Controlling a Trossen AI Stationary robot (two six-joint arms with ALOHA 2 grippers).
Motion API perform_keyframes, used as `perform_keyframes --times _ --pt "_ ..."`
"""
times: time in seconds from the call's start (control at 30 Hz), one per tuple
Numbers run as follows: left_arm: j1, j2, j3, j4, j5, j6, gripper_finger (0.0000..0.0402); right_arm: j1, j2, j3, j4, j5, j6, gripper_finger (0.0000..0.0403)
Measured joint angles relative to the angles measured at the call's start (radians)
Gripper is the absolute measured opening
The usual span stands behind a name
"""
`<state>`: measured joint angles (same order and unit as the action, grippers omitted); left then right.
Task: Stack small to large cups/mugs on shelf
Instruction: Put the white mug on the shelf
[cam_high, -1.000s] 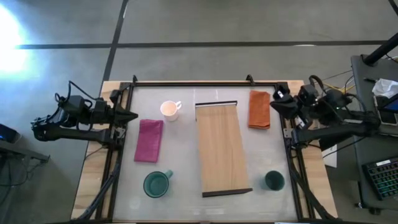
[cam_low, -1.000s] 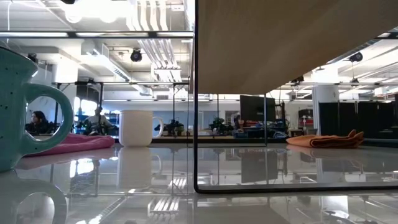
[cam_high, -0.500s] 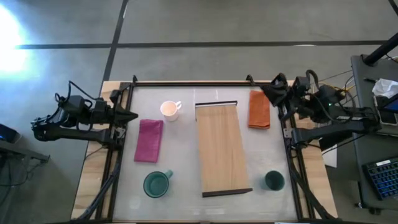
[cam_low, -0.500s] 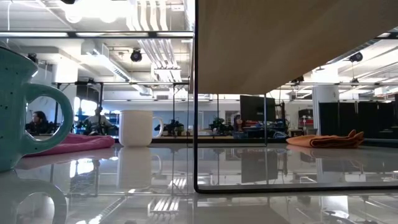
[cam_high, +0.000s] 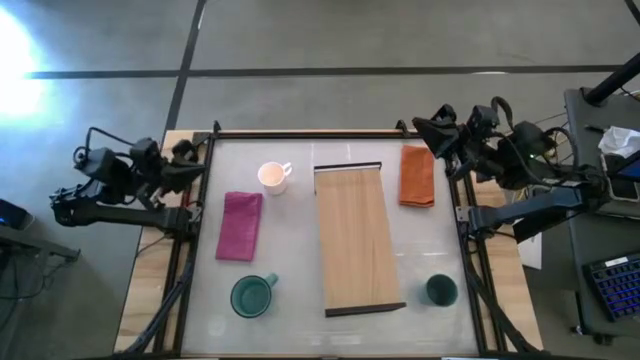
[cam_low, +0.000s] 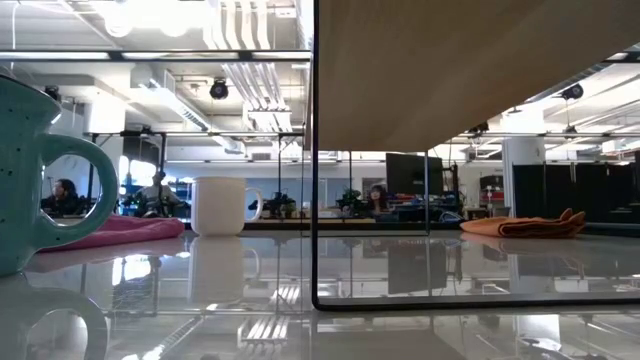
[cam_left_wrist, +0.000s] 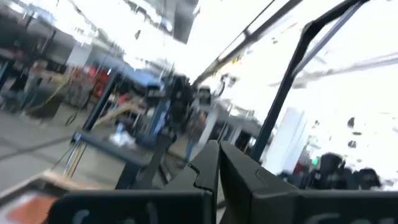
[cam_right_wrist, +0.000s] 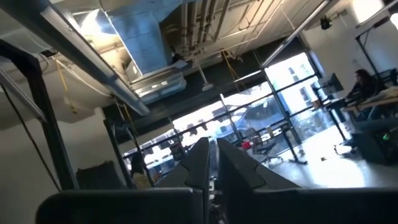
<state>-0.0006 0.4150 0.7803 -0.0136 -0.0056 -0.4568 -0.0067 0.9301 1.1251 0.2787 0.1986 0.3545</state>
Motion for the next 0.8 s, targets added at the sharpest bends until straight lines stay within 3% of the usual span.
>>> perform_keyframes --times 0.27,0.43,0.53,0.63,0.8 --pt "0.000 0.014 0.001 0.179 -0.007 0.016 0.0000 -0.001 0.096 0.098 -0.065 0.011 -0.030 0.0022" --pt "0.000 0.035 0.002 0.318 -0.148 0.123 0.0000 -0.002 0.135 0.144 -0.141 0.011 -0.018 0.0022" --pt "0.000 0.060 0.002 0.345 -0.177 0.131 0.0000 -0.003 0.151 0.166 -0.168 0.012 -0.035 0.0022" --pt "0.000 0.090 0.007 0.274 -0.232 0.181 0.0000 -0.007 0.164 0.189 -0.223 0.012 -0.064 0.0024" --pt "0.001 0.150 0.079 -0.069 -0.432 0.175 0.0000 -0.062 0.174 0.283 -0.511 0.011 -0.036 0.0032"
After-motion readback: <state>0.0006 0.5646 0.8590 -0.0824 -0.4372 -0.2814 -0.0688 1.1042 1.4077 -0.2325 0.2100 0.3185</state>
